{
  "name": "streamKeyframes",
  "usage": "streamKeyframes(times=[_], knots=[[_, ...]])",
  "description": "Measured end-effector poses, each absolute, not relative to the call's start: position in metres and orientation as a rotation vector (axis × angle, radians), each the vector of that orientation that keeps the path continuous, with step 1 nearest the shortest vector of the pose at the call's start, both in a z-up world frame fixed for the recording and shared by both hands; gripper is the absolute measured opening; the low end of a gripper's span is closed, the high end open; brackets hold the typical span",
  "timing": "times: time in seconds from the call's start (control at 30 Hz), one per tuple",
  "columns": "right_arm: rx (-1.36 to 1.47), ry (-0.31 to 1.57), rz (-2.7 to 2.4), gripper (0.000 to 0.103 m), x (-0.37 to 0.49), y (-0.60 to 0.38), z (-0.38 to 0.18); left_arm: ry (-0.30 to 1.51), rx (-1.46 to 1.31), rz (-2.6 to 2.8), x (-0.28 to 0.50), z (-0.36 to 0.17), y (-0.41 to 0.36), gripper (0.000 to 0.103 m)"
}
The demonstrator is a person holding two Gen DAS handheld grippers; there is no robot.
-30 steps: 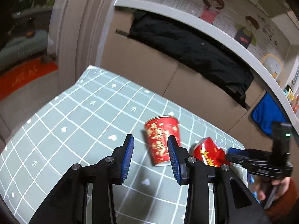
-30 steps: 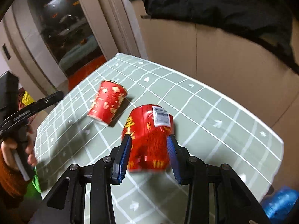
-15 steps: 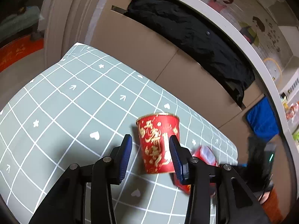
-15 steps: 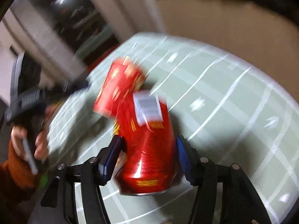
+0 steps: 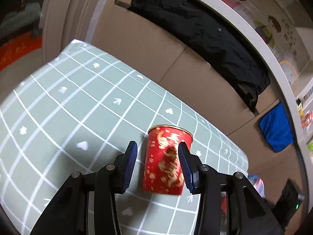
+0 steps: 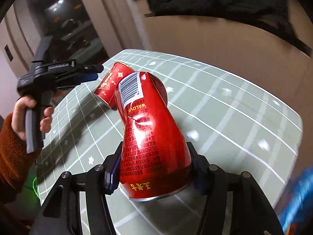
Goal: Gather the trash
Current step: 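Grasp the red can with the right tool while the left tool grasps the red paper cup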
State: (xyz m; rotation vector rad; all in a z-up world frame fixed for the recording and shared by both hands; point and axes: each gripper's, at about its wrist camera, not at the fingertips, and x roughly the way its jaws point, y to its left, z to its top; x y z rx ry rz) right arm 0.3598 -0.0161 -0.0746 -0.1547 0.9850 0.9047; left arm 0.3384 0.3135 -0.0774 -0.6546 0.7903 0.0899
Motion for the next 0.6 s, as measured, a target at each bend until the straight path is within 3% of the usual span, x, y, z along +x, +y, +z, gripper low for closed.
streamKeyframes(times=[0.1,0.23,0.6], knots=[[-0.122,0.984,0.884,0.055,0.350,-0.035,-0.070,0.803,-0.677,0.061,0.346,-0.085,0.307,0.047],[-0.087,0.986,0.863,0.055,0.338,-0.052,-0.072,0.841,-0.620,0.019,0.356,-0.087,0.283,0.058],[-0.072,0.944,0.825,0.055,0.315,-0.073,-0.073,0.942,-0.394,0.055,0.376,-0.082,0.229,0.059]])
